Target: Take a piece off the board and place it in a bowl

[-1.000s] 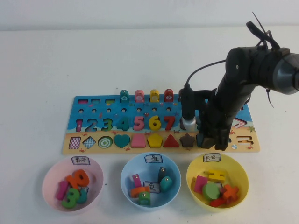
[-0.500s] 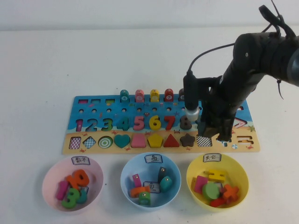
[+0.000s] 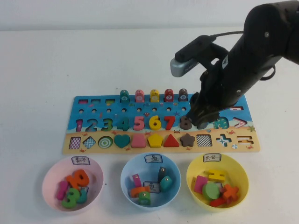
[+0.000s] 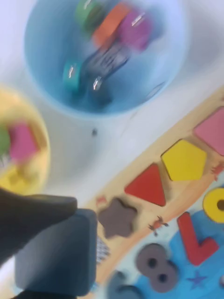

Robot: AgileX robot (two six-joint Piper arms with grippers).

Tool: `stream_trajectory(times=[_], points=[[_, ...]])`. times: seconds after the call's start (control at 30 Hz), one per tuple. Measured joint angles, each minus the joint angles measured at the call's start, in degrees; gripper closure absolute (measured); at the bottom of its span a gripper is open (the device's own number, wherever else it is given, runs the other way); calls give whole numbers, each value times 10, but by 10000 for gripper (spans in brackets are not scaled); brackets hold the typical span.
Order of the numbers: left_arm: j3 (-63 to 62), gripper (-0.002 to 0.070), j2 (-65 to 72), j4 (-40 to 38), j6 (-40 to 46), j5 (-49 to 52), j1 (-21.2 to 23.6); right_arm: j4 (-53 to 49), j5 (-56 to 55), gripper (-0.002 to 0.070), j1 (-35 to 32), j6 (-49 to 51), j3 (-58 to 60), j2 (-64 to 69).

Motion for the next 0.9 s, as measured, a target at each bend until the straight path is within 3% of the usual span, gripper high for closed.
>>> stream_trajectory(times=[0.13, 0.3, 0.67, 0.9], points=[[0, 679, 0, 0, 0, 0, 0, -22, 4, 390, 27, 186, 42, -52], [0, 680, 0, 0, 0, 0, 0, -33, -1, 390, 56, 294, 131, -117], [0, 680, 0, 0, 0, 0, 0, -36, -185, 390, 87, 328, 395, -249], [0, 679, 0, 0, 0, 0, 0, -36, -228, 390, 87, 330, 445, -254]])
